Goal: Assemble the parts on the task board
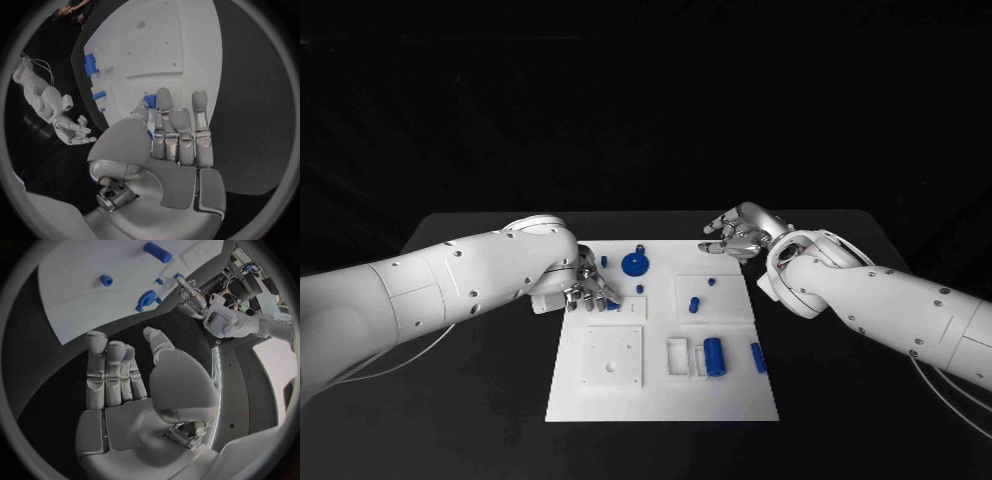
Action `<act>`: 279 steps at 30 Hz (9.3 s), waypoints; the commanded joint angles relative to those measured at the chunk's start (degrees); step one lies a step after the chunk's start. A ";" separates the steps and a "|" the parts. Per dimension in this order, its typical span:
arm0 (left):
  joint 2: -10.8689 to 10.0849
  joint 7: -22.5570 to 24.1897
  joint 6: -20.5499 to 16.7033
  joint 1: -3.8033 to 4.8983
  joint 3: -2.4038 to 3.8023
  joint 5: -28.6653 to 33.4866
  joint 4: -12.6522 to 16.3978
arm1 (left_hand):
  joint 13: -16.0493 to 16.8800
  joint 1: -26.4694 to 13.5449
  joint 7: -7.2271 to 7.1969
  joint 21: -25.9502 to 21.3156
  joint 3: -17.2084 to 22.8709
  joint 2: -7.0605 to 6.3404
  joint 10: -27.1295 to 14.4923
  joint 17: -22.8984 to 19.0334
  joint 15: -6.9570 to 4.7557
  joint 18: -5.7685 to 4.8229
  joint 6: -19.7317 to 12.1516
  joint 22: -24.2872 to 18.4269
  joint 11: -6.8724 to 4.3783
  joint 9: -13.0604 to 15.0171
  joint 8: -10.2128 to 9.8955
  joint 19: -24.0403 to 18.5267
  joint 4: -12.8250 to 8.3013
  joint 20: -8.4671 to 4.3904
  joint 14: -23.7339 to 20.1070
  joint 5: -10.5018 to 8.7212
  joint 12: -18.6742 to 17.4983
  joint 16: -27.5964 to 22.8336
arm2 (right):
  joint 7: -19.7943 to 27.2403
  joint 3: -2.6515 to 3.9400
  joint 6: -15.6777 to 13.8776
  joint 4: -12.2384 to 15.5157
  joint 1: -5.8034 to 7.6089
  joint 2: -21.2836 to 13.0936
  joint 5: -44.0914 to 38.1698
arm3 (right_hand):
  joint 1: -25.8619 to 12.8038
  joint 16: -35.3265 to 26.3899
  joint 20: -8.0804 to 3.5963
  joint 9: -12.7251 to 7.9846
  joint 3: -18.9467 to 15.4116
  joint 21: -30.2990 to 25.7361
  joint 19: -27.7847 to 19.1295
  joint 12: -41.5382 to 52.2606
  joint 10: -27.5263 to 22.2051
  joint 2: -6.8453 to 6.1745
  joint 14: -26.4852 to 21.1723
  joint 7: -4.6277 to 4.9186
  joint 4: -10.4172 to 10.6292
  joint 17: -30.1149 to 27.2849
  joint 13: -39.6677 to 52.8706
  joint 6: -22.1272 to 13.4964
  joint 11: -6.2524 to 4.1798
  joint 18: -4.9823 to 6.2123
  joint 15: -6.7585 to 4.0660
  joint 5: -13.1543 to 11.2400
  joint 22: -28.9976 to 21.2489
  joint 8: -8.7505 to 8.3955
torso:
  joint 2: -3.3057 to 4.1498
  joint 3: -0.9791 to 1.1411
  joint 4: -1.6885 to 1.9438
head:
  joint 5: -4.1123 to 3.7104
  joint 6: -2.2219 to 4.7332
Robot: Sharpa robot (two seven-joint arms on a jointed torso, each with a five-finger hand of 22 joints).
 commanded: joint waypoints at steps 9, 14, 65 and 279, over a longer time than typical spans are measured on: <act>1.07 -0.63 2.65 -0.32 0.02 -4.64 -0.49 | 0.55 0.69 0.10 0.41 1.50 -0.88 2.67 0.37 0.04 -0.43 0.64 1.14 -0.21 0.38 -0.35 -0.08 0.50 -0.45 0.24 -0.10 0.17 0.07 | 0.23 0.03 0.31 0.41 -0.03 0.00 -0.14 | -0.46 -0.29 0.01 -0.06 -0.02 -0.08 2.39 -0.13 -0.13 0.07 0.14 0.15 0.40 -0.04 -0.04 -0.04 0.11 0.78 -0.17 0.21 3.08 -0.22 | -0.02 0.01 0.01 | -0.14 -0.04; 1.34 -0.71 2.84 -0.34 0.02 -5.25 -0.57 | 0.71 0.06 0.02 0.49 1.18 -0.77 2.68 0.56 0.03 -0.43 0.84 1.15 -0.29 0.48 -0.24 -0.01 0.65 -0.44 0.34 -0.12 0.63 0.34 | 0.23 0.03 0.32 0.42 -0.03 0.03 -0.14 | -0.46 -0.29 0.01 -0.06 -0.02 -0.08 2.39 -0.13 -0.13 0.07 0.14 0.15 0.40 -0.04 -0.04 -0.04 0.11 0.78 -0.17 0.21 3.08 -0.22 | -0.01 0.00 0.01 | -0.17 -0.03; 2.13 -1.64 1.96 -0.43 0.03 -2.07 -0.42 | 0.70 -0.21 2.33 -0.44 5.50 -6.68 2.57 -0.03 0.66 -0.25 -5.23 1.11 0.61 -4.70 -3.66 0.19 4.51 -0.05 0.10 0.92 -1.68 -1.10 | 0.29 0.03 0.34 0.40 -0.25 0.29 -0.14 | -0.48 -0.29 0.01 -0.06 0.00 -0.04 2.39 -0.14 -0.11 0.04 0.15 0.15 0.48 -0.05 -0.06 -0.09 0.10 0.78 -0.16 0.27 3.09 -0.22 | -0.01 -0.05 0.03 | -0.14 -0.16; 1.45 -1.44 -2.42 -0.54 0.02 -3.61 -3.48 | 0.82 4.87 -0.20 -2.73 -2.72 3.33 2.50 -0.71 0.11 -0.43 -5.67 1.13 -0.06 1.99 11.94 0.48 -1.76 -0.33 -0.32 3.42 -2.89 -2.21 | 0.19 0.03 0.59 1.16 -1.81 -0.20 -0.02 | -0.62 -0.32 0.02 -0.06 0.67 0.13 2.42 -0.18 -0.02 0.16 0.27 0.16 0.59 -0.12 -0.24 -0.10 0.07 0.81 -0.17 0.49 3.10 -0.21 | 0.02 -0.07 -0.01 | 0.91 0.87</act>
